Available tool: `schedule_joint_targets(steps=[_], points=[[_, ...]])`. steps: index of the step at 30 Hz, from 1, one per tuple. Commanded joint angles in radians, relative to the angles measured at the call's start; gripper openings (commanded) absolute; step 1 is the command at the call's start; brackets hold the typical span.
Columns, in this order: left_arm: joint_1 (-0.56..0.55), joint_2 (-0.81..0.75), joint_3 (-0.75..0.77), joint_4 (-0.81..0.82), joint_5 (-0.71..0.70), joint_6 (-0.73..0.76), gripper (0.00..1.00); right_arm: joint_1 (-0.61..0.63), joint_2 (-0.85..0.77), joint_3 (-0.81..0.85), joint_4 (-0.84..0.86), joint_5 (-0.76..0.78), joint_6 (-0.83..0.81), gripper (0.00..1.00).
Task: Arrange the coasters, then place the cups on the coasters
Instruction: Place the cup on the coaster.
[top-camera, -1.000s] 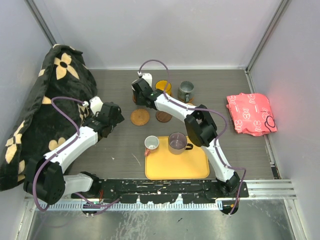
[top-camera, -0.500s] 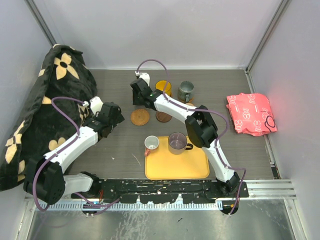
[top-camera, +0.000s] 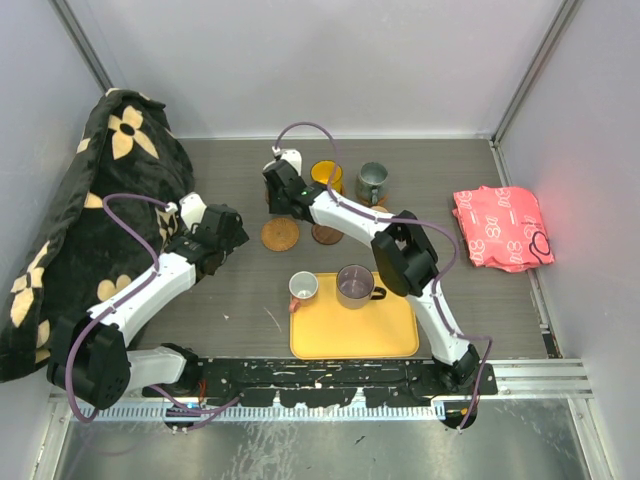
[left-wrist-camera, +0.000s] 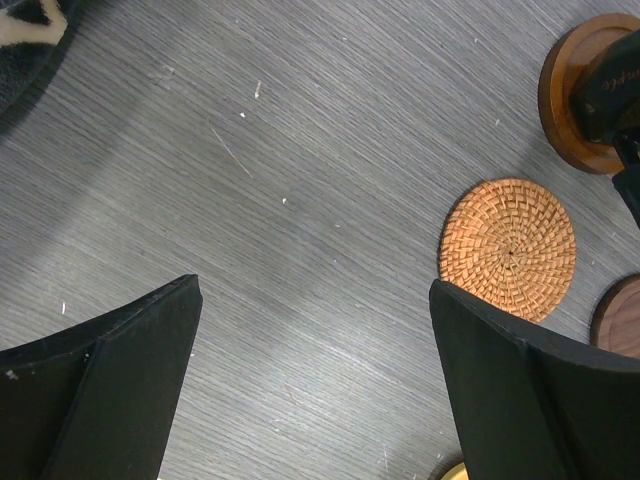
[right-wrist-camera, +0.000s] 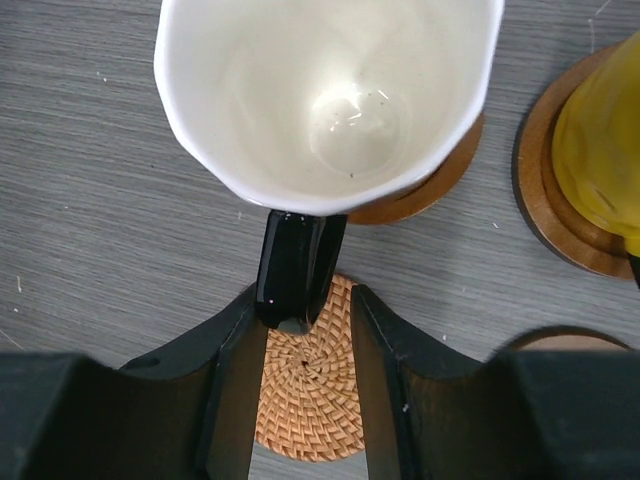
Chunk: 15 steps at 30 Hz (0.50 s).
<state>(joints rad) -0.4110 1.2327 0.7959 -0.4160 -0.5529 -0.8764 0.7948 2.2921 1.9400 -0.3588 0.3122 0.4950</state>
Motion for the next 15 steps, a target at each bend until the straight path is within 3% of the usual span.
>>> schedule_joint_targets(steps=[1, 8, 15], points=[[0.003, -0.021, 0.001, 0.031, -0.02, -0.009, 0.98, 0.005, -0.127, -0.014, 0.046, 0.045, -0.039, 0.44], [0.002, -0.028, 0.001, 0.026, -0.033, -0.007, 0.98, 0.004, -0.209, -0.059, 0.037, 0.048, -0.058, 0.48], [0.003, -0.027, 0.0, 0.026, -0.046, 0.001, 0.98, 0.004, -0.385, -0.213, 0.023, 0.013, -0.095, 0.48]])
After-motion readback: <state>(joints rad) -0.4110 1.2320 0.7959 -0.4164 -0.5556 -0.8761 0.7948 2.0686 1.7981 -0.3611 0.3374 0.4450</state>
